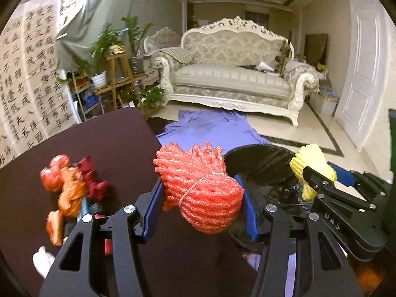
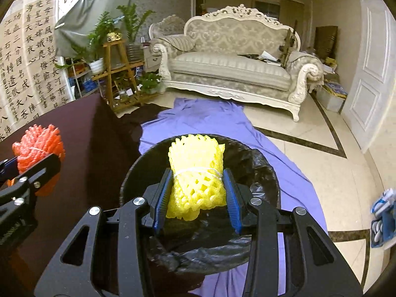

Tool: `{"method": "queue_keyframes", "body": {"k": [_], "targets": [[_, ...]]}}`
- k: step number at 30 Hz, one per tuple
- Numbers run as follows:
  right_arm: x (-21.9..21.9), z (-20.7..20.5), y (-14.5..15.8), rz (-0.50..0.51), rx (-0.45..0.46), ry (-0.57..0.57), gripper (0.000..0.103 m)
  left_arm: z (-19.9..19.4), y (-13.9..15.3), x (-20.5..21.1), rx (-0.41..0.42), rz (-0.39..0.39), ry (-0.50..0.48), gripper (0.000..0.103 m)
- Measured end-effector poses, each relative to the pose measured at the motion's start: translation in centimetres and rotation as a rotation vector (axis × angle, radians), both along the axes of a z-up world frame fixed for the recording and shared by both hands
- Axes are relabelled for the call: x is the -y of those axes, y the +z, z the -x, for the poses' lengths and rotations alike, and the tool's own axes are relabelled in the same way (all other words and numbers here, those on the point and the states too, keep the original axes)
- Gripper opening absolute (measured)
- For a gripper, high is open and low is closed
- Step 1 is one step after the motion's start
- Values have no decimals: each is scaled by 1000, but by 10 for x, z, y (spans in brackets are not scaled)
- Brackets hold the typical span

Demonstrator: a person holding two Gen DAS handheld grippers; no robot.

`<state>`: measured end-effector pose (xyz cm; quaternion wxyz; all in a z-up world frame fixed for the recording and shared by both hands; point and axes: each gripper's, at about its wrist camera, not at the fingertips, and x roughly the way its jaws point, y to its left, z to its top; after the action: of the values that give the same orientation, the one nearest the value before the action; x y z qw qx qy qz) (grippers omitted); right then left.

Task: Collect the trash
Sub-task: 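Carry both foam nets over the black bin and open both grippers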

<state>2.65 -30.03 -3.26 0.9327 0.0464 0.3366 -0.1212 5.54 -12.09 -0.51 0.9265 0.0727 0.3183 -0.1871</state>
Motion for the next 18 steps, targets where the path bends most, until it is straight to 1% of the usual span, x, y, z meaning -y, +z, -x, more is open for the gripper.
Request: {"method": "queue_keyframes", "body": {"k": [5, 9, 10, 12, 13, 14, 18], "targets": [[12, -9, -10, -12, -13, -19, 40, -23, -16, 26, -35, -37, -11, 55], [22, -16, -15, -19, -15, -32, 40, -35, -21, 38, -58, -49, -23, 56], [24, -18, -16, -21, -15, -33, 42, -37, -21, 41, -53, -53, -28, 58], [28, -21, -17, -21, -15, -46, 52, -38, -19, 43, -36, -58, -18, 64], [30, -21, -18, -22, -12, -50, 57, -39, -18, 43, -35, -58, -14, 70], [32, -20, -18, -24, -10, -54, 59, -40, -18, 43, -36, -56, -12, 75], [36, -18, -19, -22, -11, -68, 59, -40, -19, 43, -38, -59, -14, 78]]}}
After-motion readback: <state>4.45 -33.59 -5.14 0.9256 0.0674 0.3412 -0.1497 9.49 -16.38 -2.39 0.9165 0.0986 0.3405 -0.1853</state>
